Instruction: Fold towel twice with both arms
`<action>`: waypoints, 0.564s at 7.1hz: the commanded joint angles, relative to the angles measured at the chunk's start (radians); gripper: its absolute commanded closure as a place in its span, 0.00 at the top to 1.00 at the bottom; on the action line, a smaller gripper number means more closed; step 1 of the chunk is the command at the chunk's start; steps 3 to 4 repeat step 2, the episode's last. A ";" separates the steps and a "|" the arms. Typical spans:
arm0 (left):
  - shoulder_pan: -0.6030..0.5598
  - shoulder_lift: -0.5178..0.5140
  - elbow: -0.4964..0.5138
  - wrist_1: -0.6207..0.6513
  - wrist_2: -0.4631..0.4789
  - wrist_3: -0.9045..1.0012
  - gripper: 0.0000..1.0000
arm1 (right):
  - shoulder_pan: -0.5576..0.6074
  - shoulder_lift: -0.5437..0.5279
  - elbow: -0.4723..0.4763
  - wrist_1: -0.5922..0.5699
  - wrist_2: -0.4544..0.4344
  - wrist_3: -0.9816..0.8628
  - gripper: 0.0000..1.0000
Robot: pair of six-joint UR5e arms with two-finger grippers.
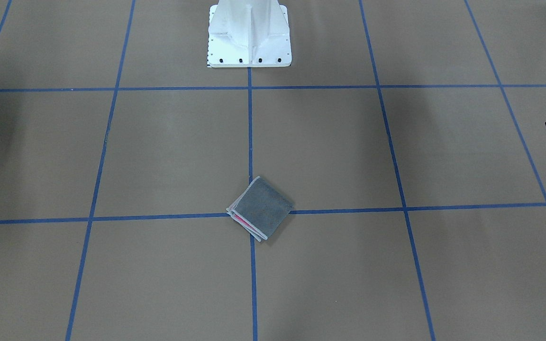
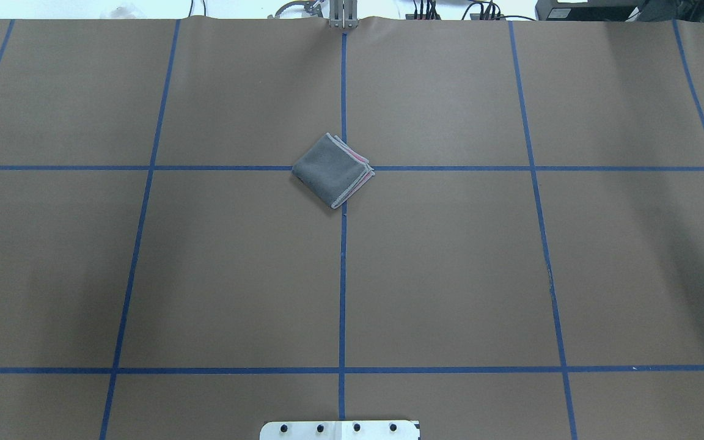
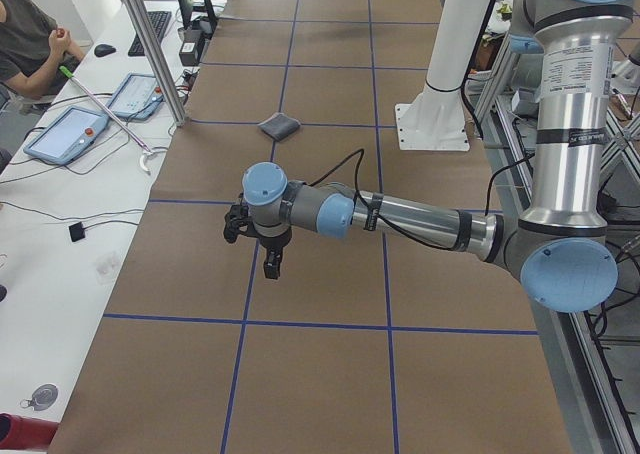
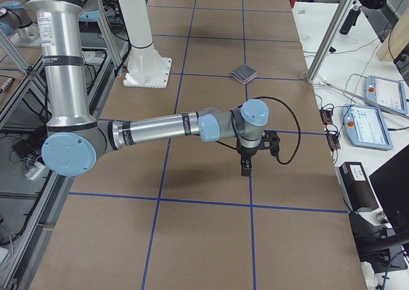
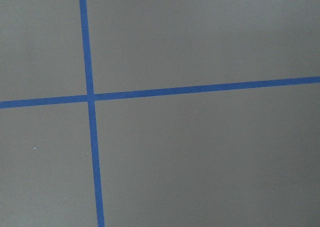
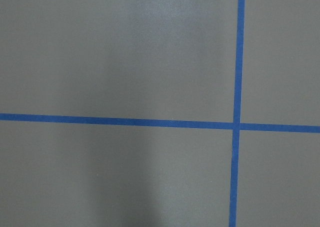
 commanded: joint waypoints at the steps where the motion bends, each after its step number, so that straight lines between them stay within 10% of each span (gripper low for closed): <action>1: 0.000 0.000 0.000 0.000 0.000 -0.001 1.00 | 0.000 0.000 0.001 0.000 0.000 -0.001 1.00; 4: 0.000 0.000 -0.001 0.000 0.000 -0.002 1.00 | 0.000 0.000 0.001 0.000 0.000 -0.001 1.00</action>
